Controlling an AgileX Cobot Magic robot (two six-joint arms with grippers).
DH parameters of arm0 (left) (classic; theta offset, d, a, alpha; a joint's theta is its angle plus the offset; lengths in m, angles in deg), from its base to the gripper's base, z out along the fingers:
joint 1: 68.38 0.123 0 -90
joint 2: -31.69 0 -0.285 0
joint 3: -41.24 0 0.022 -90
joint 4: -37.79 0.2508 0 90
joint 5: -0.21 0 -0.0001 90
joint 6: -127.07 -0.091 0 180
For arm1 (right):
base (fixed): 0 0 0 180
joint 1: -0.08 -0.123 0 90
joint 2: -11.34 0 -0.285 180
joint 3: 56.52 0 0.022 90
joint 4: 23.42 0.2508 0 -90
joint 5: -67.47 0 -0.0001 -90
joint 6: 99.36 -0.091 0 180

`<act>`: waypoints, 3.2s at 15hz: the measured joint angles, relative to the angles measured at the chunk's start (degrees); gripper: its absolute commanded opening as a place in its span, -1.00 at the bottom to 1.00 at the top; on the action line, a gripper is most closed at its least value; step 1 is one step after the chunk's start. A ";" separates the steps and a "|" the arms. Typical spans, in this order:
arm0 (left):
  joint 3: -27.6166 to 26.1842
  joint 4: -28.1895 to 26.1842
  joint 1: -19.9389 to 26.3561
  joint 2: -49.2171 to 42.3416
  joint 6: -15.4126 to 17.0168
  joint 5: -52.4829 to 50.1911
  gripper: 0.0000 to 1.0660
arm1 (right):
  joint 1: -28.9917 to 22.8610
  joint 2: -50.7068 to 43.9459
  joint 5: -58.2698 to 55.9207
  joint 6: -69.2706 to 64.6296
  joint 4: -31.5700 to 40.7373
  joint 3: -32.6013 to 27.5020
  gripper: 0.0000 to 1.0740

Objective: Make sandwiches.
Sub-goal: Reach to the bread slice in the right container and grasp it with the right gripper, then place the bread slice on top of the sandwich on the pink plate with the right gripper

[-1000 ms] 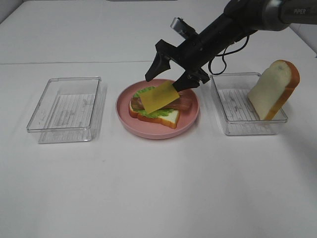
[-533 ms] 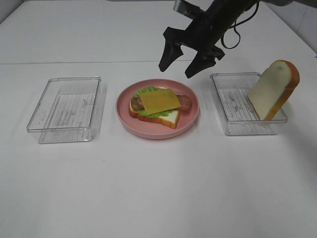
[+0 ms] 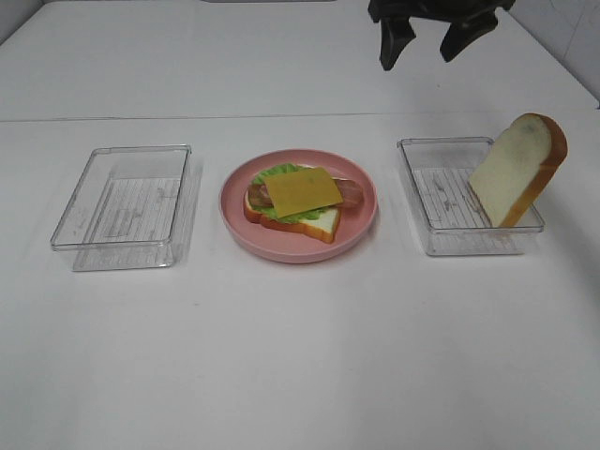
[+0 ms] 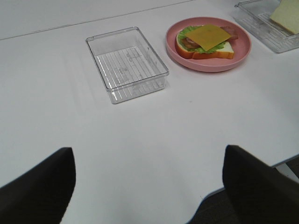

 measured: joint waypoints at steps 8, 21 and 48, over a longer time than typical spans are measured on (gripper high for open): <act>0.00 0.00 0.00 0.00 0.00 0.00 0.51 | 16.16 -7.28 -0.17 0.40 3.90 -3.61 0.36; 0.00 0.00 0.00 0.00 0.00 0.00 0.51 | 21.20 -4.87 -0.11 8.14 11.29 -19.65 0.36; 0.00 0.00 0.00 0.00 0.00 0.00 0.51 | 20.57 -9.63 -0.06 15.24 35.92 -20.51 -1.00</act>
